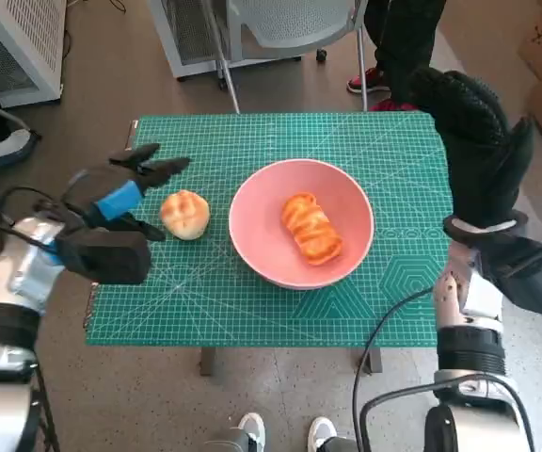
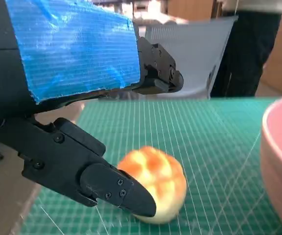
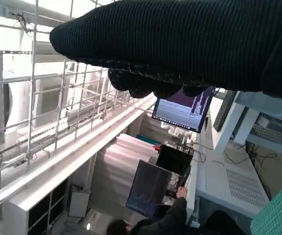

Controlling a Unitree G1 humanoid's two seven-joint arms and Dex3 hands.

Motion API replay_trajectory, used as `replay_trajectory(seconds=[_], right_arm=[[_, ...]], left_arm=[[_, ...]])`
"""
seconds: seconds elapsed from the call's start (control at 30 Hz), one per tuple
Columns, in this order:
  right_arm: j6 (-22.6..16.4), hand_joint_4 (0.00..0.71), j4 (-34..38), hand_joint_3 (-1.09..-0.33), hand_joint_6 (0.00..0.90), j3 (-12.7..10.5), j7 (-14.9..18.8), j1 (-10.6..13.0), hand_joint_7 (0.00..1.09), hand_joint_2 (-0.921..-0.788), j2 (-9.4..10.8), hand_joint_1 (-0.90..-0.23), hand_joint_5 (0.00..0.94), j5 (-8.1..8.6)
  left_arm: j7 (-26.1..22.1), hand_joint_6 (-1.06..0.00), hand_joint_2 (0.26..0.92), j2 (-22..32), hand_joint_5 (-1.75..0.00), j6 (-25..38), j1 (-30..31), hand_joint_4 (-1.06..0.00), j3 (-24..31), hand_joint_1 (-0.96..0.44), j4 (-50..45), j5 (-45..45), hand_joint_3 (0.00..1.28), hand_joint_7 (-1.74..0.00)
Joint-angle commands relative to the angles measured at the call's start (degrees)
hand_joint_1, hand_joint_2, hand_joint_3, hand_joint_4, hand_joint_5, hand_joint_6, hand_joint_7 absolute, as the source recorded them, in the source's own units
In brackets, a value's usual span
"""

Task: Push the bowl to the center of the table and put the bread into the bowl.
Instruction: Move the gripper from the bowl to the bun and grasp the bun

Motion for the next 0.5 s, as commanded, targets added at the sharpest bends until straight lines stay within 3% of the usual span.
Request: replay_trajectory(seconds=[0.03,0.5], right_arm=[[0.1,0.328,-0.1,-0.456,0.469,0.2,0.4,1.0,0.01,-0.921,0.2,-0.523,0.0,-0.1],[1.7,0.33,-4.2,-0.459,0.469,0.2,-0.2,3.3,0.01,-0.921,-0.4,-0.507,0.001,-0.09]], left_arm=[[1.8,-0.37,0.763,-1.8,0.0,1.0,-3.2,-0.17,-2.2,-0.49,4.3,1.7,0.0,-0.02],[3.2,-0.35,0.754,-8.5,0.0,5.2,-6.4,-0.16,-5.3,-0.35,15.2,1.6,0.0,0.0]])
